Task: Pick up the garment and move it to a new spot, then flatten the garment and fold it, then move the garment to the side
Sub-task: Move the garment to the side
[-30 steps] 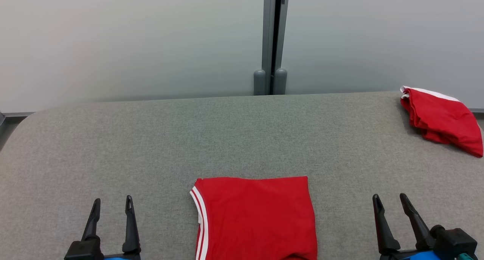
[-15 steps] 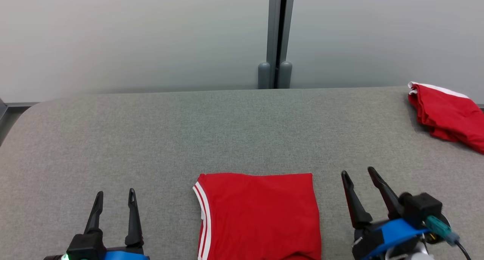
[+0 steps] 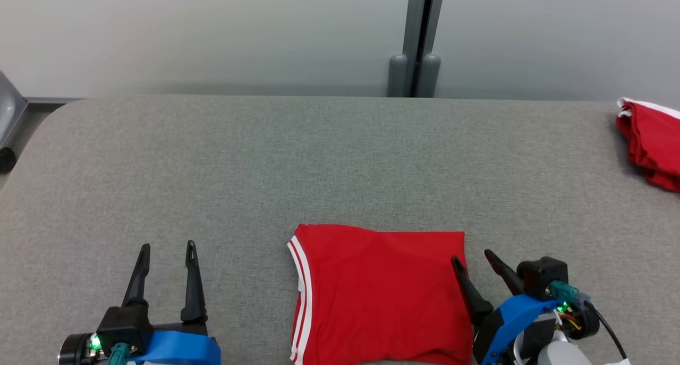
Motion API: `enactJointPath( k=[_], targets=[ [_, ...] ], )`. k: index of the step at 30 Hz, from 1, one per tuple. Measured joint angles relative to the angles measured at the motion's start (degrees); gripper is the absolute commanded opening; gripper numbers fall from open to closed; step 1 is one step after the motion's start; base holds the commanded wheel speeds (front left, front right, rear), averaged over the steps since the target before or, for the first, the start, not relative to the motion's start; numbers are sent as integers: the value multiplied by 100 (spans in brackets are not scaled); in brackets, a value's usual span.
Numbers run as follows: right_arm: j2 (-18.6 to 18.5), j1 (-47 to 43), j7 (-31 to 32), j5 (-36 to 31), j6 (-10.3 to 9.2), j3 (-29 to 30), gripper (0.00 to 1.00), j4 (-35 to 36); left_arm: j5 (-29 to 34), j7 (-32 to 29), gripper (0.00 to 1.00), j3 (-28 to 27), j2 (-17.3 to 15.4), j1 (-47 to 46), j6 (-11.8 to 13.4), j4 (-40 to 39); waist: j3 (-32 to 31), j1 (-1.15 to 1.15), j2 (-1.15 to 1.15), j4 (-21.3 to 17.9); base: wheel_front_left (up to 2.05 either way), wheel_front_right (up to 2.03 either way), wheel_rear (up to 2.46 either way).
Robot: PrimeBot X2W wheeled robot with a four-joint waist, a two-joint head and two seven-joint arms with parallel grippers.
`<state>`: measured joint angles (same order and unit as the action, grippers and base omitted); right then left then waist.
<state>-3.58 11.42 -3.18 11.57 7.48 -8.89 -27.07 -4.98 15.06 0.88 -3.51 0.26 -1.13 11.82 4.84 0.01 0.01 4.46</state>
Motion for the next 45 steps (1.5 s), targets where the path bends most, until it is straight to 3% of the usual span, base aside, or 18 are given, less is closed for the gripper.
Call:
enactJointPath(
  k=[11,22,23,24,25,35,45],
  targets=[
    [59,-9,-325,188,1,-200,100,-904,-7,0,100,-13,11,-172,8,-9,285,0,0,61,0,0,0],
    [3,307,-642,945,-16,-1106,100,-1485,-15,0,100,42,29,-296,-1,73,342,-1,-1,80,0,0,0],
    [0,349,-675,1002,-16,-1149,67,-1538,-19,0,100,40,29,-297,-3,78,336,-1,-1,89,0,0,0],
    [3,384,-722,1065,-16,-1190,13,-1596,-31,0,100,40,30,-298,-19,86,328,-1,-1,98,0,0,0],
    [7,424,-745,1103,-15,-1224,0,-1660,-40,0,100,35,30,-298,-19,96,320,-1,-1,104,0,0,0],
    [73,706,-1038,910,3,-1135,0,-2085,-55,0,100,4,36,-271,-41,121,208,-1,0,100,0,0,0],
    [-244,979,-1135,799,2,-1058,0,-2048,-58,0,100,10,45,-230,-45,18,195,-1,0,-79,0,0,0]
  ],
)
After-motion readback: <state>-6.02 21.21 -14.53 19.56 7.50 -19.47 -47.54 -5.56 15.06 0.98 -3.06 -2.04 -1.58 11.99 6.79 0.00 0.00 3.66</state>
